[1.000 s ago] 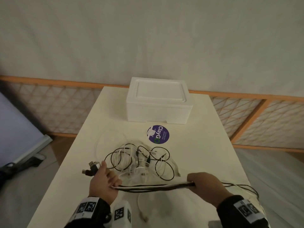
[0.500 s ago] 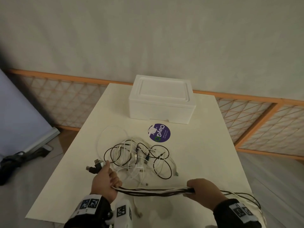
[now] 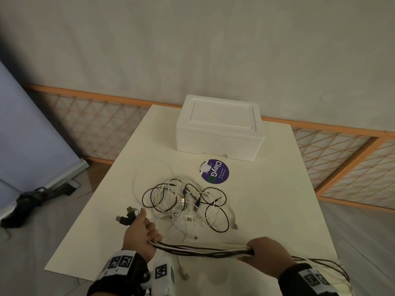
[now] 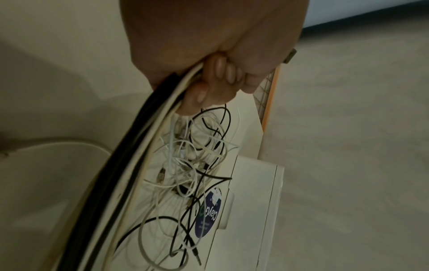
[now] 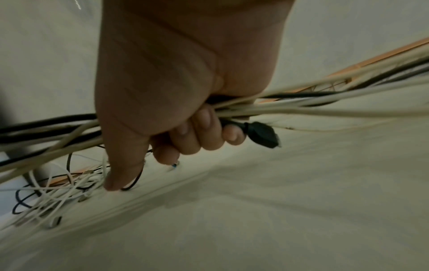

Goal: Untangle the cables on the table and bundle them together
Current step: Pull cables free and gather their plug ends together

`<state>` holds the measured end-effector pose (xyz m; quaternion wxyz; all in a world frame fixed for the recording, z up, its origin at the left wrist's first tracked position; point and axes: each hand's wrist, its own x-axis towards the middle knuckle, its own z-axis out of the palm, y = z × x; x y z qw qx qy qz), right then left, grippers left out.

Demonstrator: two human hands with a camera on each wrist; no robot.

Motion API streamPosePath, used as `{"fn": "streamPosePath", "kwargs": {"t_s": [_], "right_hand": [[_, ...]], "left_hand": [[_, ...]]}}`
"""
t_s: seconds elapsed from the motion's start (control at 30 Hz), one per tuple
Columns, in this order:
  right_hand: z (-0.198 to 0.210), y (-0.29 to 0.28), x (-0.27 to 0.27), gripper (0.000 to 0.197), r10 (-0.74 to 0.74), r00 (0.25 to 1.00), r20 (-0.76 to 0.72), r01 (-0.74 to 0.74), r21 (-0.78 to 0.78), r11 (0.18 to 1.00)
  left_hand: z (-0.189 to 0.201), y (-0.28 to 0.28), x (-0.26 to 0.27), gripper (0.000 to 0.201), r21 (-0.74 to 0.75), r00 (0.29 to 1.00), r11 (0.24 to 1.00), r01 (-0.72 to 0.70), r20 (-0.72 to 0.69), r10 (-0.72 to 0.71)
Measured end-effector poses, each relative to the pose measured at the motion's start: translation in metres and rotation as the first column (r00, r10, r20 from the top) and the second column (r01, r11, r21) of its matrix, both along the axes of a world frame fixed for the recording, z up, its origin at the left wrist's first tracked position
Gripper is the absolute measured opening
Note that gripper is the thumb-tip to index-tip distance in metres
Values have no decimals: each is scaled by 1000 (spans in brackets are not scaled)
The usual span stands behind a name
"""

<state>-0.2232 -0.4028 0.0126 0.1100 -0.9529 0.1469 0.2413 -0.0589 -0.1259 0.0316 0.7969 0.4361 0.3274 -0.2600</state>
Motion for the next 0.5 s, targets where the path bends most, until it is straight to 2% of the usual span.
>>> {"fn": "streamPosePath", "kwargs": {"t_s": [0.27, 0.5], "right_hand": [[-5, -12, -5, 25, -21, 997, 73, 25, -49, 998], [-7, -15, -10, 24, -19, 995, 101, 23, -32, 999]], "left_hand": [[-13, 14, 7, 51, 1, 989, 990, -144, -30, 144], [-18, 24, 16, 49, -12, 977, 977, -214, -11, 214]]}}
